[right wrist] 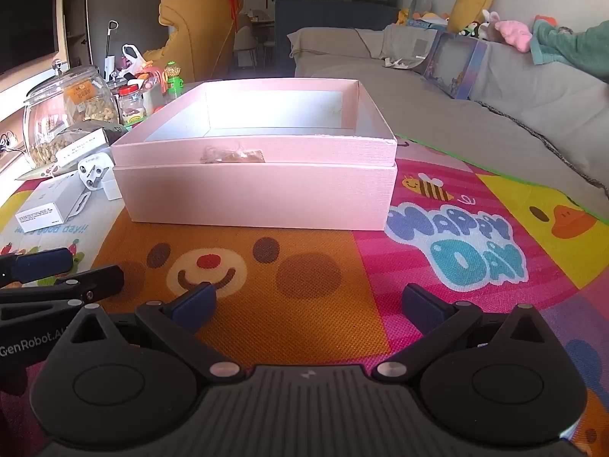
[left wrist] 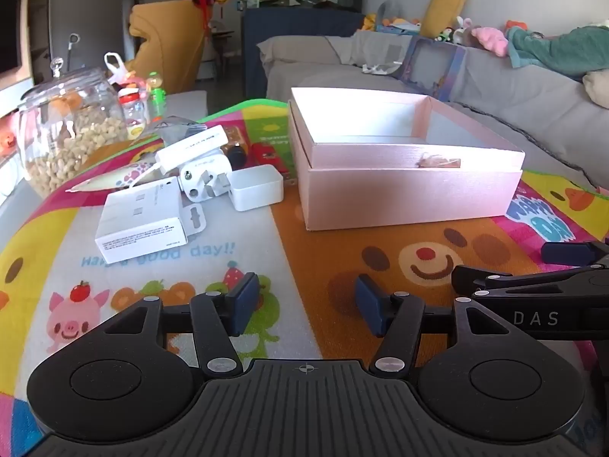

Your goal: Organize rigid objects

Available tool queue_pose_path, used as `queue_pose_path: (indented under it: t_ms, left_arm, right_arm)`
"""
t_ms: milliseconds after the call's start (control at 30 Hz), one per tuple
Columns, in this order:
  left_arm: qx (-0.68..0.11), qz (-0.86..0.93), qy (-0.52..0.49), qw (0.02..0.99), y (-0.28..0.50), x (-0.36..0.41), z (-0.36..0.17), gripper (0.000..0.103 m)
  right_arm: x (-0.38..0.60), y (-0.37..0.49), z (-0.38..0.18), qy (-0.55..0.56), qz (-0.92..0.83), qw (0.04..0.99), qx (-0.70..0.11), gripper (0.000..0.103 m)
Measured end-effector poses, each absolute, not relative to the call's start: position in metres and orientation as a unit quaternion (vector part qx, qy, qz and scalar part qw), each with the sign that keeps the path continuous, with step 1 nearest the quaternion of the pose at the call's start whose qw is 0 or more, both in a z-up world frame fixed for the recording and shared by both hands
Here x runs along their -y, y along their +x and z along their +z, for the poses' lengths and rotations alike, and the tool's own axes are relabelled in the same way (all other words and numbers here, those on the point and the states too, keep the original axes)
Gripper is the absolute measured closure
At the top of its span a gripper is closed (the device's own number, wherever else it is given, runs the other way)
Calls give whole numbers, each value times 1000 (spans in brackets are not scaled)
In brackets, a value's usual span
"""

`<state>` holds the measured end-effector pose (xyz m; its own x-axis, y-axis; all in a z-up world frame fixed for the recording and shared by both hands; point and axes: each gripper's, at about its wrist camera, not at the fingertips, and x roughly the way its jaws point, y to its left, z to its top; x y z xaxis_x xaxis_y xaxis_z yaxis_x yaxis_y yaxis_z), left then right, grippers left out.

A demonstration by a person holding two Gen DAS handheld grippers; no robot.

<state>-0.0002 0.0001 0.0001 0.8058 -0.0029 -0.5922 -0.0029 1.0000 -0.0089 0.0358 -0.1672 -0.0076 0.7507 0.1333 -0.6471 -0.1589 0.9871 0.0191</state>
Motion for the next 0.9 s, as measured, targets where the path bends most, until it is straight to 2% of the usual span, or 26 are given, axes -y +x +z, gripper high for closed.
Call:
queue_pose_path:
  t_ms: [900]
  left_arm:
    - [-317,-1,-7,948,0,0,0,41]
  right_arm:
    - [167,36,-8,-20,77,936,-344,0]
